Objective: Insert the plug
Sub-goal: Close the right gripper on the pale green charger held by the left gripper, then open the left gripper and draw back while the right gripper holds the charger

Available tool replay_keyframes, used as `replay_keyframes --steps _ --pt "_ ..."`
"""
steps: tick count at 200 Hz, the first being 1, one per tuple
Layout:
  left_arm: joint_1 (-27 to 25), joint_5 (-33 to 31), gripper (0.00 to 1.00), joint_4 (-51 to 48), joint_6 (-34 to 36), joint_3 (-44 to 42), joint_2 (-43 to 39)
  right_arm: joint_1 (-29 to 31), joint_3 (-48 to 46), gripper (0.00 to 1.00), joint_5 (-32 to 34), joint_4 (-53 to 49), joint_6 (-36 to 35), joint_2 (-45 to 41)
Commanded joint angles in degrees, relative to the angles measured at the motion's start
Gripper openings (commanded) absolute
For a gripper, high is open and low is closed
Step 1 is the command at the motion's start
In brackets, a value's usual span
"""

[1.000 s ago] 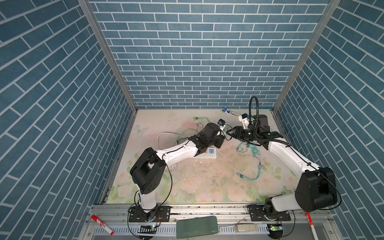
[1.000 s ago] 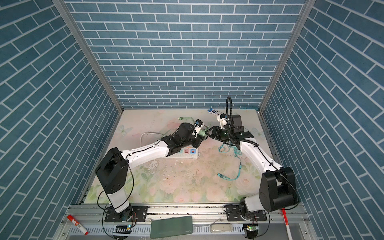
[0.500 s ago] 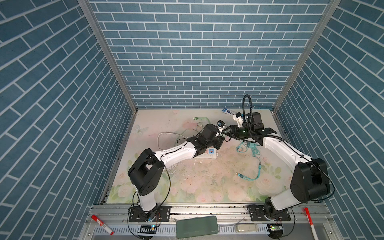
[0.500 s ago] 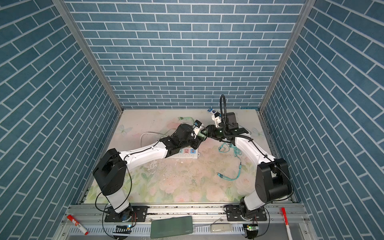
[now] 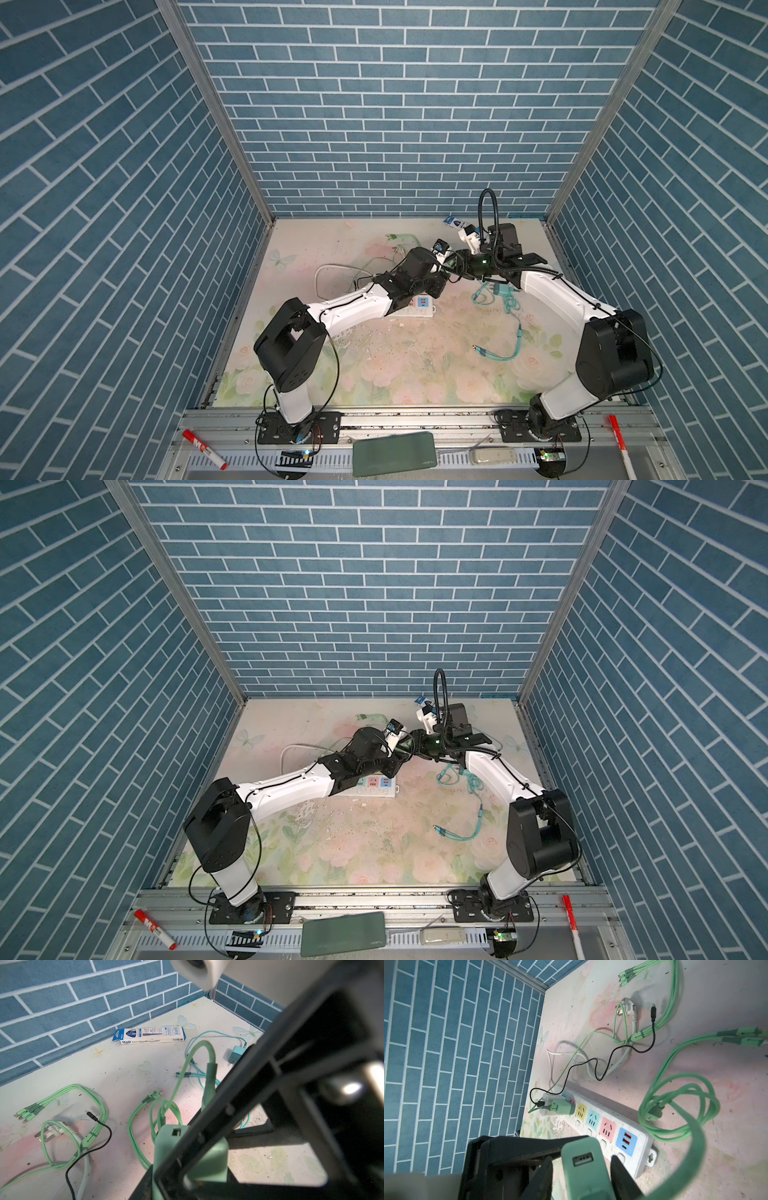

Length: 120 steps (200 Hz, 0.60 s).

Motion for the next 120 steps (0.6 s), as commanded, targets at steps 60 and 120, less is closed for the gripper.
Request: replay_keyframes --steps 60,120 --pt "0.27 0.46 0.25 1.5 0.16 0.79 -1.61 0.61 3.97 0.35 -2.69 -1.46 -3.42 0.87" --pt "0.27 -0.26 0.4 1.69 -0.44 0.58 -1.5 0.65 3.62 0.03 -2.51 -1.29 -4.04 0.74"
